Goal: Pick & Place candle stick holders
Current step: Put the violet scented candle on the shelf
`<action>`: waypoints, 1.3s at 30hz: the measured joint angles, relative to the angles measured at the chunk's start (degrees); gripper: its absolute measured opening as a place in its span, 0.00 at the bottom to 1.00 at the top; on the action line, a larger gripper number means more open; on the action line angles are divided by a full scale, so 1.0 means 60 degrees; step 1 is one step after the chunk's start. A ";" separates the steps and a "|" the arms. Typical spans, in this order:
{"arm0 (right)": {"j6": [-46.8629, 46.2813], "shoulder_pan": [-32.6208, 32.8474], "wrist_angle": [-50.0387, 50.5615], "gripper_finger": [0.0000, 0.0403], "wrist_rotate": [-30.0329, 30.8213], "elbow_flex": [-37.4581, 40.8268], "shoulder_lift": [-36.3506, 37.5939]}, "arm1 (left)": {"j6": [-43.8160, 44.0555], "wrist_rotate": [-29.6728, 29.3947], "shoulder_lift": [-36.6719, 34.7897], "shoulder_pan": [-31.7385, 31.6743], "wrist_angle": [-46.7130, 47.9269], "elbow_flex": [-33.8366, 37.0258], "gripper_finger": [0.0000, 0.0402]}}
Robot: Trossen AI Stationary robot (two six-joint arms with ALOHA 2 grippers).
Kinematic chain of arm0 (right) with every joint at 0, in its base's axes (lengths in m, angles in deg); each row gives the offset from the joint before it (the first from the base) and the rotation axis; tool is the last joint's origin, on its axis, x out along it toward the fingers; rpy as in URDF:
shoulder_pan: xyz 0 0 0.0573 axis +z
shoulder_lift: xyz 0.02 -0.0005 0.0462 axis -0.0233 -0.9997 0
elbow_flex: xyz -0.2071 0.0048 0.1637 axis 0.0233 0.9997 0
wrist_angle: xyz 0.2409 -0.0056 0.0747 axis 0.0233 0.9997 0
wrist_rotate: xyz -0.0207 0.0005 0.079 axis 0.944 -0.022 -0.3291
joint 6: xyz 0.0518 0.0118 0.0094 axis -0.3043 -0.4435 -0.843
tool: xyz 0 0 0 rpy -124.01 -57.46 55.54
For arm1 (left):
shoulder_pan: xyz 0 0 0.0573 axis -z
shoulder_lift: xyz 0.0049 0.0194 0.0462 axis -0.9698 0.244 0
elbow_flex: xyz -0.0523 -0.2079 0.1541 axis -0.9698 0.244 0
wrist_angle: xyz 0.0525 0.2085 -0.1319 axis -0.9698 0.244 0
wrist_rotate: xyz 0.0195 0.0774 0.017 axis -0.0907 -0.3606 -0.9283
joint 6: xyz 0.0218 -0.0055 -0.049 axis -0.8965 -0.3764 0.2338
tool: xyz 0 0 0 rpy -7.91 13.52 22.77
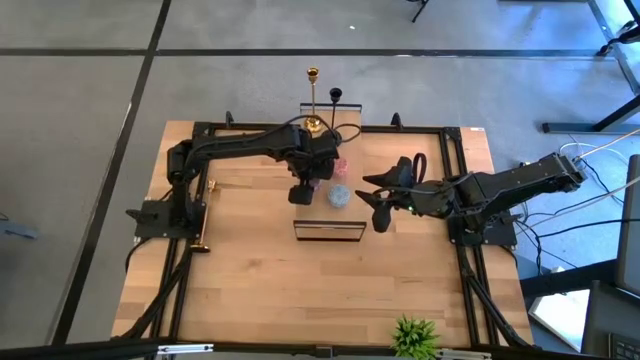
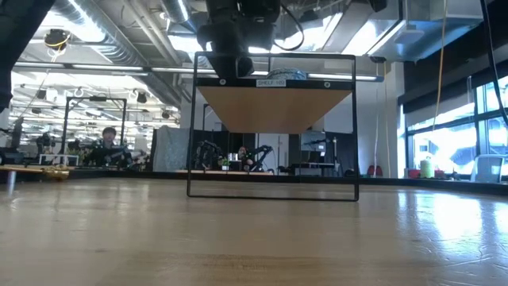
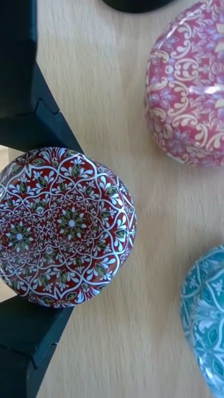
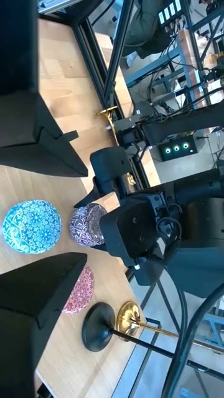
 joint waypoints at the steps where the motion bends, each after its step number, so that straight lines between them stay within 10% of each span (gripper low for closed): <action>1: 0.0000 0.0000 -0.0009 0.53 0.0000 -0.0002 0.0000 | -0.0003 0.0005 0.0000 0.0007 0.0000 0.0000 0.75; 39: -0.0153 0.0002 0.0009 0.53 0.0011 0.0000 0.0000 | 0.0089 -0.0627 0.0000 0.0137 -0.0215 0.0004 0.86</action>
